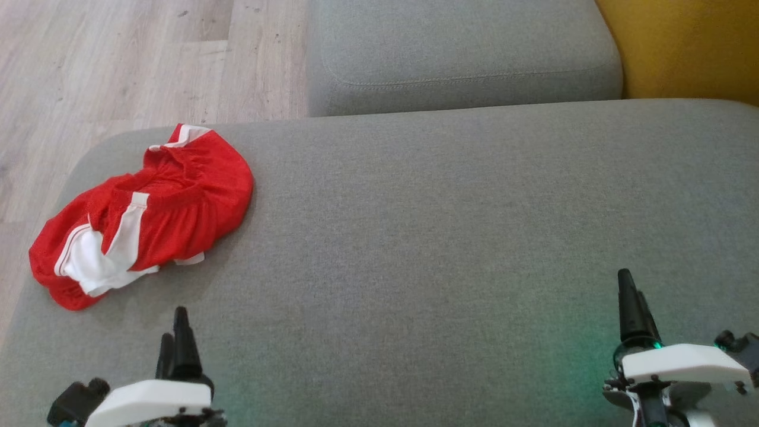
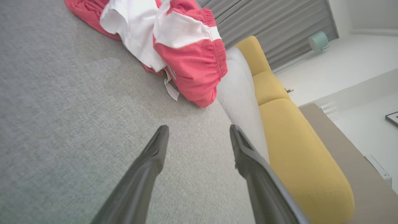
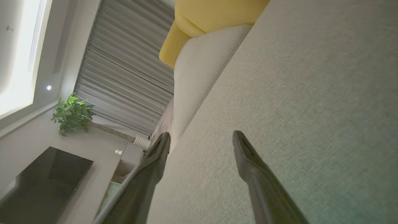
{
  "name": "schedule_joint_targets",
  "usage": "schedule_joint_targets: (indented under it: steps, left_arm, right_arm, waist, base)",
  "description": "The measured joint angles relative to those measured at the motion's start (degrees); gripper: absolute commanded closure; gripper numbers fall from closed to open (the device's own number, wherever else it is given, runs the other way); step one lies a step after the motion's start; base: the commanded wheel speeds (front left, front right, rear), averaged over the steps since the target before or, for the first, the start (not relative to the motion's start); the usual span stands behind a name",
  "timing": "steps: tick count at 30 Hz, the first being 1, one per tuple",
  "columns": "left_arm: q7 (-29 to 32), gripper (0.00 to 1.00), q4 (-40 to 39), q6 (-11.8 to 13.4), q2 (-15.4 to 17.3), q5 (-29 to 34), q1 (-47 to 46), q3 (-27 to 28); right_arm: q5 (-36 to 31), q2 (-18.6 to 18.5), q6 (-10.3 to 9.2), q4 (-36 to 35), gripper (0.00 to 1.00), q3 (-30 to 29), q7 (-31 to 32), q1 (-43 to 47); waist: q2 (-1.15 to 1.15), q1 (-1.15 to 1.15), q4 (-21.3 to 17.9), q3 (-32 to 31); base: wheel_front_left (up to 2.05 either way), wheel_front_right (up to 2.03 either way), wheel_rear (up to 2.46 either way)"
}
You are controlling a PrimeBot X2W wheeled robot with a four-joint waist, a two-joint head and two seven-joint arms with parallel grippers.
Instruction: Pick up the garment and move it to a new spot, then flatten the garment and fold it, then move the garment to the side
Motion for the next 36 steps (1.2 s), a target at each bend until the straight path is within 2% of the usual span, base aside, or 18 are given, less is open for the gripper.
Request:
schedule_joint_targets:
  steps: [36]
  left_arm:
    - [-6.04, 0.00, -2.49, 3.11, 0.03, 28.43, 1.28, -5.32]
  right_arm:
    - [-28.09, -0.04, 0.00, -3.05, 0.00, 2.02, -6.03, 1.29]
  waist:
    - [0.00, 0.00, 0.28, -1.78]
  base:
    - [0.00, 0.00, 0.00]
